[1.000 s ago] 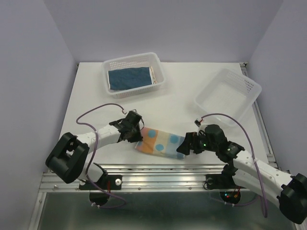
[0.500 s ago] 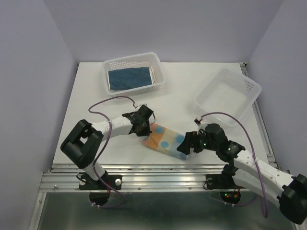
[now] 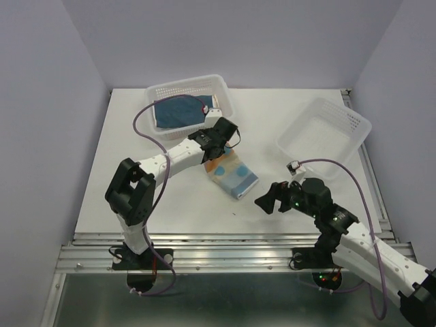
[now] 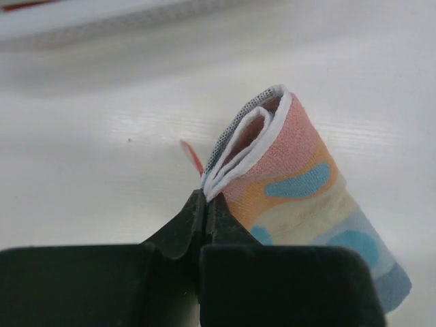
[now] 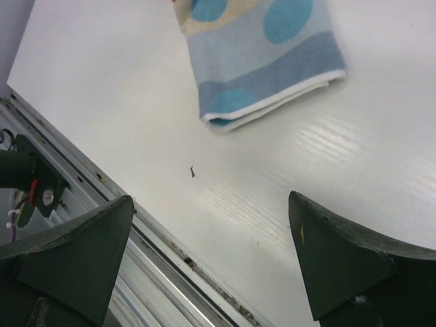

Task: Fold and stack the towels
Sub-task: Neatly place the folded towel into the bin

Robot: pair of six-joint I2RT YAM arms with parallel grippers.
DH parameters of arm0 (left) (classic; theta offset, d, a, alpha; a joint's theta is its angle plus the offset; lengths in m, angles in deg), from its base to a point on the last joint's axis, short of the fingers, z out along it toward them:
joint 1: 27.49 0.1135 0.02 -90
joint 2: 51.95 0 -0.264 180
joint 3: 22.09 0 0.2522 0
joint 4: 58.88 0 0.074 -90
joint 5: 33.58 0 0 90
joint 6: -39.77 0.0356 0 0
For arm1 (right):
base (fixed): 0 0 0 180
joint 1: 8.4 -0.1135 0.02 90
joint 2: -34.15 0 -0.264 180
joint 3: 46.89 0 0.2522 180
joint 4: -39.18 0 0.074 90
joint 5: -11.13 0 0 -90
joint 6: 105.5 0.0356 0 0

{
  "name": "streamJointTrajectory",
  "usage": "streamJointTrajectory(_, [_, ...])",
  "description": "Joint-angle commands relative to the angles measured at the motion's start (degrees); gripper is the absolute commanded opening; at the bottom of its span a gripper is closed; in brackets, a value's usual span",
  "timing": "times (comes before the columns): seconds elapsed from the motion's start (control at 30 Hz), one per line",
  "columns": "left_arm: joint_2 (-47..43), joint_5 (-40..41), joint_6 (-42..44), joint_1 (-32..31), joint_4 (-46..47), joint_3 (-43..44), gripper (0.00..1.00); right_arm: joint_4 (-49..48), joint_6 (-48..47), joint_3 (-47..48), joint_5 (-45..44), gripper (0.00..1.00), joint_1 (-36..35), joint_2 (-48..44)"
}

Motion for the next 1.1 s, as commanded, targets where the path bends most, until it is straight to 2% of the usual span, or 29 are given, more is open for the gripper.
streamJointTrajectory(0.0, [3.35,11.01,6.69,-0.21,-2.59,8.26,0.0,-4.05,-0.98,0.46,-4.34,1.0,-0.4,-3.41])
streamJointTrajectory(0.23, [9.32,14.27,15.48,0.05,-0.83,21.8,0.0,-4.32,-0.8,-0.42,-5.74,1.0,-0.32,-4.39])
streamJointTrajectory(0.33, [13.89,14.45,16.63,0.75,-4.25,30.84,0.0,-4.32,-0.8,-0.51,-6.27,1.0,-0.4,-4.13])
streamJointTrajectory(0.63, [25.22,8.48,20.31,5.84,-9.53,55.53,0.0,-4.15,-0.63,-1.12,-8.12,1.0,-0.4,-3.6])
streamJointTrajectory(0.8, [25.42,1.55,20.06,10.32,-7.86,60.13,0.0,-3.88,-0.45,-1.21,-8.91,1.0,-0.49,-4.21])
streamJointTrajectory(0.87, [24.1,-1.44,18.39,14.88,-7.24,60.05,0.0,-3.71,-0.28,-1.3,-9.26,1.0,-0.4,-4.39])
streamJointTrajectory(0.9, [23.66,-1.46,17.69,14.9,-7.16,59.7,0.0,-3.7,-0.27,-1.3,-9.44,1.0,-0.4,-4.39])
streamJointTrajectory(1.07, [21.81,-5.76,14.0,23.05,-6.19,56.71,0.0,-3.44,-0.1,-1.3,-9.79,1.0,-0.4,-4.04])
